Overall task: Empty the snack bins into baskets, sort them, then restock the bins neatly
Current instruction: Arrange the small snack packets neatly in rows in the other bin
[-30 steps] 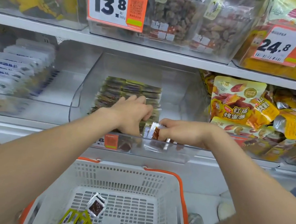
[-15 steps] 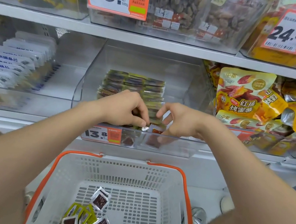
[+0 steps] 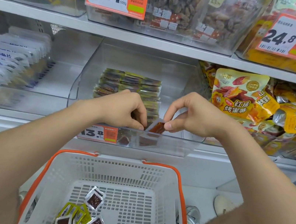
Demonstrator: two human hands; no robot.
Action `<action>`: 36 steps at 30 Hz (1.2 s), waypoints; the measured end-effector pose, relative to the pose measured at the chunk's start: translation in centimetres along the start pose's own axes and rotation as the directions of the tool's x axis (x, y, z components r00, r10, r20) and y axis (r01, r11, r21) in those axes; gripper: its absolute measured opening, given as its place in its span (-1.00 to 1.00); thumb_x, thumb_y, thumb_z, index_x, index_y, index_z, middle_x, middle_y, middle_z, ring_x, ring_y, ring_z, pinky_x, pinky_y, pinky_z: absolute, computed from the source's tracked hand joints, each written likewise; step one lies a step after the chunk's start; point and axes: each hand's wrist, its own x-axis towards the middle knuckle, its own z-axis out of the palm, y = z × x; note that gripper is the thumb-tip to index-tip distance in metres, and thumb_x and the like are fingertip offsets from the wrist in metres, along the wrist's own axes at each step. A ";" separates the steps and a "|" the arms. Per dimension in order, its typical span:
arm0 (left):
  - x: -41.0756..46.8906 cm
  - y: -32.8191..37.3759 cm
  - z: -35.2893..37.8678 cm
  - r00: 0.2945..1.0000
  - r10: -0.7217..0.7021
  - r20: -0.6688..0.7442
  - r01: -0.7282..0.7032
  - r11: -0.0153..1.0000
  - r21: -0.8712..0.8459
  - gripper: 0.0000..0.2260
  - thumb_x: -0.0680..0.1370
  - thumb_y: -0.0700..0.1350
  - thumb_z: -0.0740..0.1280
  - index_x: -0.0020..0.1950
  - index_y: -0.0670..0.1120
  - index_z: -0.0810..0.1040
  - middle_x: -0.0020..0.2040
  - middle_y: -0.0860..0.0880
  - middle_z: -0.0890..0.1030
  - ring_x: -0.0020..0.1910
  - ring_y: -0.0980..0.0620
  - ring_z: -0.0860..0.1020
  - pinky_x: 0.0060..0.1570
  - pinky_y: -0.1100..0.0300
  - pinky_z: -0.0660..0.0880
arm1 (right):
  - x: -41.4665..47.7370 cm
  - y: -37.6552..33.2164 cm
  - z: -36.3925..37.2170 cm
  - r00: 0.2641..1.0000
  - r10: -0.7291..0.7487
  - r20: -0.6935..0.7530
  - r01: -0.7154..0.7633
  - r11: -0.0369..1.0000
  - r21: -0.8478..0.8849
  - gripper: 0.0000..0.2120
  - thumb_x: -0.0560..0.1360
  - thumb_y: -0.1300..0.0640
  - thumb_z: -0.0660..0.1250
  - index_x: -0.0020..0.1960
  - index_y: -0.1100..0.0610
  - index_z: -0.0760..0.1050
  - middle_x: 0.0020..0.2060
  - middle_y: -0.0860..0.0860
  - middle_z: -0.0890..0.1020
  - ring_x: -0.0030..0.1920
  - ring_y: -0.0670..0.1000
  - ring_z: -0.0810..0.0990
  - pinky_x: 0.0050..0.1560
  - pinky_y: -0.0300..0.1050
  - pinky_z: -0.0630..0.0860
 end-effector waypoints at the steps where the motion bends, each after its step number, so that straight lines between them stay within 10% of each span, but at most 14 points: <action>1: 0.0 0.1 0.1 1.000 0.004 -0.006 -0.004 1.000 -0.011 -0.88 0.50 -0.03 0.57 0.02 0.12 0.77 -0.11 0.24 0.72 -0.09 0.29 0.65 -0.01 0.27 0.56 | -0.4 0.1 -0.2 1.000 -0.022 -0.008 0.022 0.999 0.037 -0.92 0.46 0.22 0.59 -0.07 0.15 0.71 -0.19 -0.09 0.76 -0.13 0.00 0.78 0.10 -0.06 0.68; 5: -0.3 1.2 -0.4 1.000 -0.014 0.026 0.020 0.970 -0.244 -0.67 0.48 -0.26 0.46 0.14 0.10 0.71 0.04 0.18 0.72 0.07 0.21 0.66 0.16 0.18 0.59 | -0.9 0.4 0.1 0.987 -0.108 -0.117 0.121 0.987 0.108 -0.92 0.45 0.26 0.59 -0.10 0.16 0.72 -0.11 0.02 0.76 -0.13 0.06 0.78 0.05 0.09 0.71; 12: -1.8 2.2 -1.6 0.996 -0.050 0.069 0.085 0.614 -0.785 -0.53 0.54 -0.43 0.42 0.40 -0.10 0.55 0.32 -0.03 0.66 0.17 -0.14 0.70 0.22 0.06 0.61 | -1.5 0.8 0.1 0.889 -0.291 -0.353 0.360 0.922 0.147 -0.89 0.40 0.37 0.59 -0.10 0.24 0.74 0.03 0.05 0.74 -0.02 0.00 0.76 0.11 -0.05 0.69; 22: -2.3 4.0 -0.5 0.964 -0.247 -0.100 0.097 0.674 -0.732 -0.67 0.45 -0.17 0.61 0.19 -0.08 0.68 -0.07 -0.10 0.77 -0.07 -0.04 0.75 0.03 0.19 0.64 | -1.1 1.2 1.3 0.940 -0.245 -0.237 0.201 0.960 -0.193 -0.72 0.34 -0.13 0.63 0.02 -0.14 0.69 0.00 -0.12 0.74 0.06 -0.15 0.69 0.12 -0.08 0.66; 28: -1.7 2.5 0.0 0.974 -0.197 -0.113 0.153 0.938 -0.312 -0.88 0.52 0.08 0.55 0.00 0.10 0.75 -0.08 0.18 0.74 -0.18 0.17 0.67 -0.09 0.19 0.62 | -1.0 1.4 -0.2 0.951 -0.165 -0.263 0.083 0.952 -0.295 -0.97 0.57 0.06 0.49 -0.02 -0.06 0.70 -0.22 -0.15 0.72 -0.17 -0.16 0.65 -0.06 -0.13 0.58; 36: -0.3 1.2 0.4 0.986 -0.169 0.005 0.169 0.980 -0.107 -0.88 0.38 -0.05 0.68 -0.15 0.06 0.79 -0.29 0.15 0.72 -0.28 0.24 0.66 -0.24 0.45 0.48 | 0.7 1.1 2.1 0.999 -0.048 0.011 0.049 0.945 -0.323 -0.90 0.62 0.14 0.41 -0.02 0.01 0.69 -0.31 -0.09 0.72 -0.32 -0.23 0.65 -0.23 -0.38 0.46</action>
